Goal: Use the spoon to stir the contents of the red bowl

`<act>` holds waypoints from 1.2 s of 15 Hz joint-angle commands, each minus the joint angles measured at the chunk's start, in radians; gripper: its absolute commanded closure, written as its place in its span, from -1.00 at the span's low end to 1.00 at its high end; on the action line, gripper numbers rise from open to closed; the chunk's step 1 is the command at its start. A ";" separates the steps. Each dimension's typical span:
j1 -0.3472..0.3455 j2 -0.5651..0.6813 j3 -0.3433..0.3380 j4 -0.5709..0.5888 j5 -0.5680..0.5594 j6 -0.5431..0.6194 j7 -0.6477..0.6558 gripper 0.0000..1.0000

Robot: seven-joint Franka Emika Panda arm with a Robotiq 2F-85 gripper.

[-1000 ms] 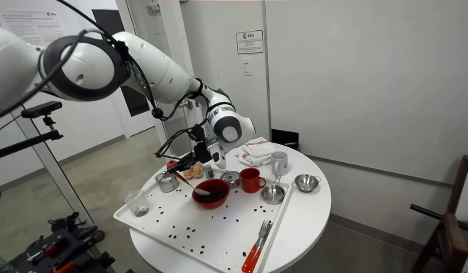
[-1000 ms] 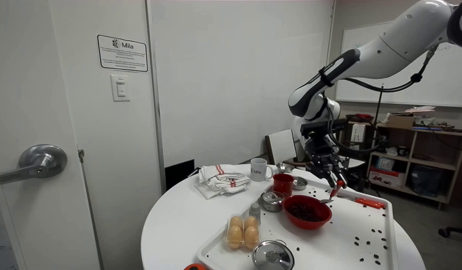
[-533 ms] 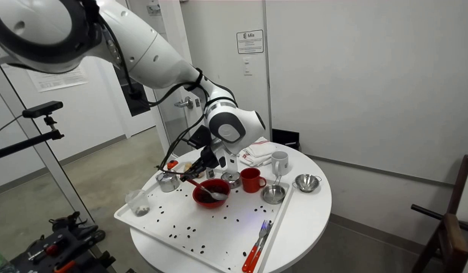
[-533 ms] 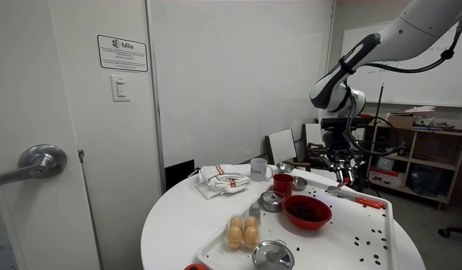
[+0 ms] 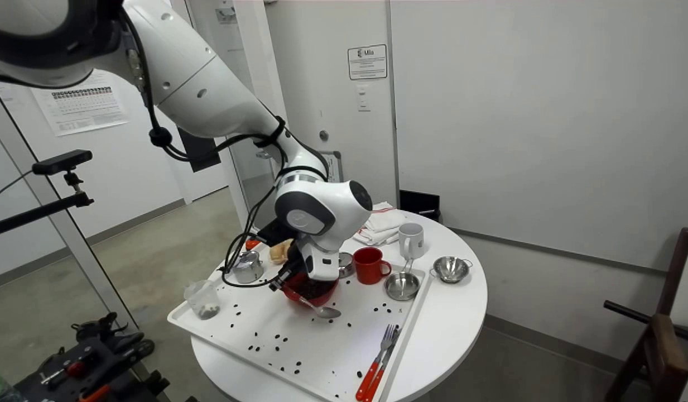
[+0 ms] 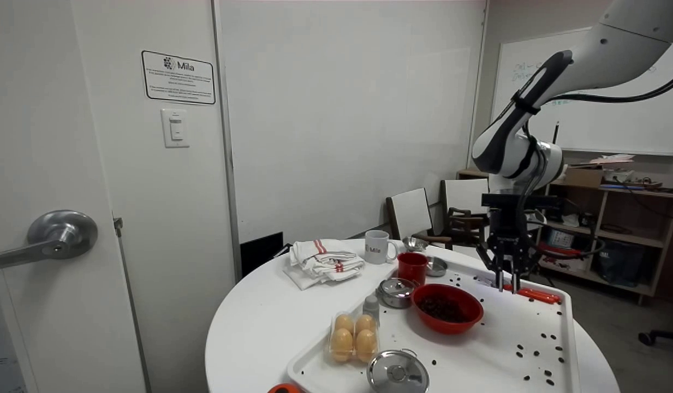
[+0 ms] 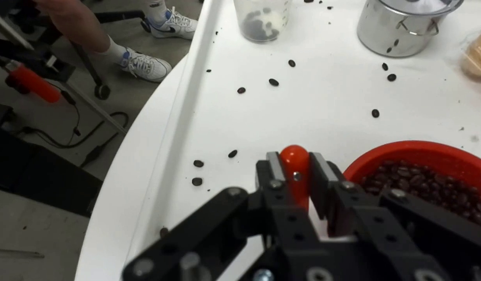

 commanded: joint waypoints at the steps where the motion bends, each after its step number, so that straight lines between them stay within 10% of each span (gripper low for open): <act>1: 0.009 0.006 0.021 -0.048 0.069 0.099 0.046 0.83; 18: 0.098 0.165 0.039 -0.044 0.046 0.318 0.146 0.82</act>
